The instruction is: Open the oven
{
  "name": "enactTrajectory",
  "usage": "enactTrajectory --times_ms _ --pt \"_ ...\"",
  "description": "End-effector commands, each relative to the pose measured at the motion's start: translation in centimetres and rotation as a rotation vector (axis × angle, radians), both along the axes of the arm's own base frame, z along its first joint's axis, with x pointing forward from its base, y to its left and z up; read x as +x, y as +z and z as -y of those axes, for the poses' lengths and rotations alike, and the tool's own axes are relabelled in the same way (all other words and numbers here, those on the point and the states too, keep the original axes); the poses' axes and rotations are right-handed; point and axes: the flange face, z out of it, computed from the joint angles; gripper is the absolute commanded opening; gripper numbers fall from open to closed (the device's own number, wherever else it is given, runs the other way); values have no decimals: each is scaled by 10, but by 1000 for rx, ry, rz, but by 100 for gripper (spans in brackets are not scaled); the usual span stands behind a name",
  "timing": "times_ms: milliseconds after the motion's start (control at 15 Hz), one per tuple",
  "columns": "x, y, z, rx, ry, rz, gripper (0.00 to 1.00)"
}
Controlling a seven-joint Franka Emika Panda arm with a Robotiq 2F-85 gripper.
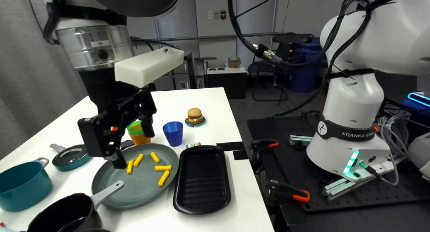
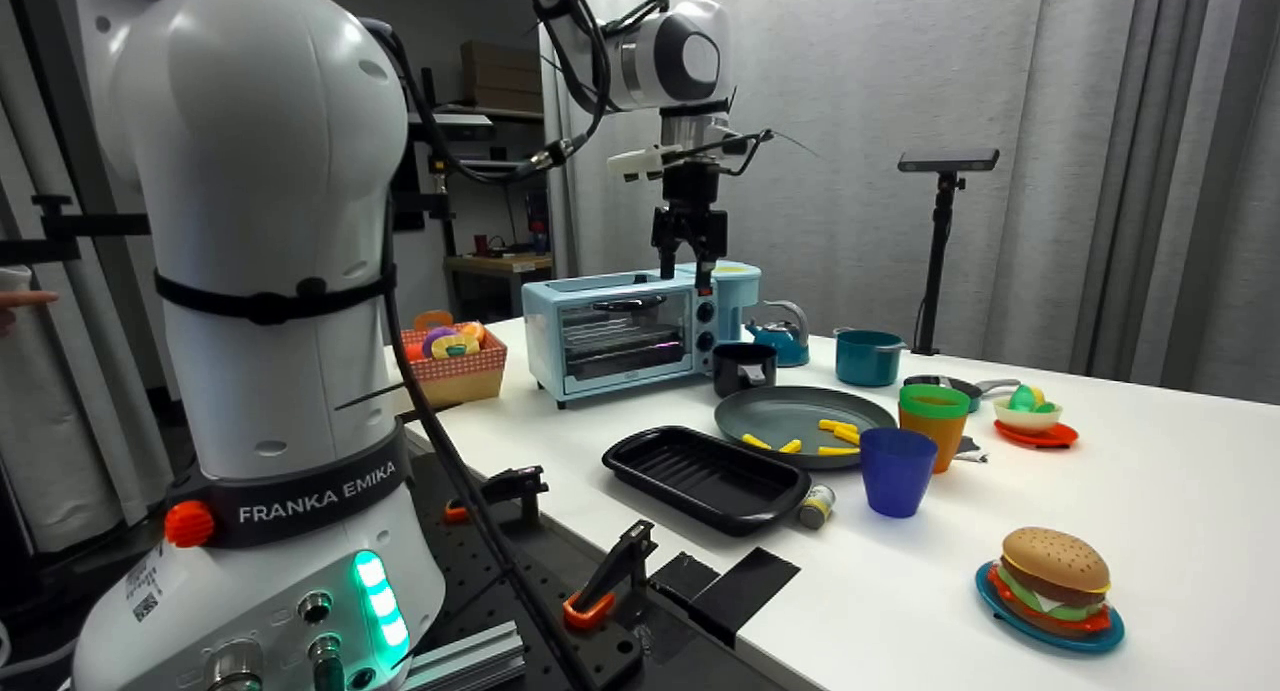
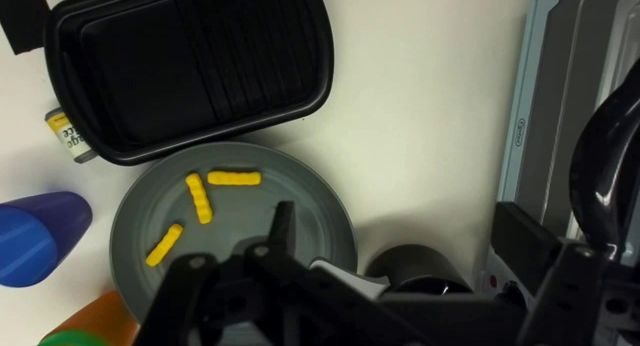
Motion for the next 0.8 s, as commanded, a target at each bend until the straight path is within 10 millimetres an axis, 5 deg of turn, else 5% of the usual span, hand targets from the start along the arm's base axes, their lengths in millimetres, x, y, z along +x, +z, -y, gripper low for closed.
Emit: enactTrajectory --times_ms 0,733 --pt "13 -3 -14 -10 -10 12 100" --pt "29 -15 -38 -2 12 3 100"
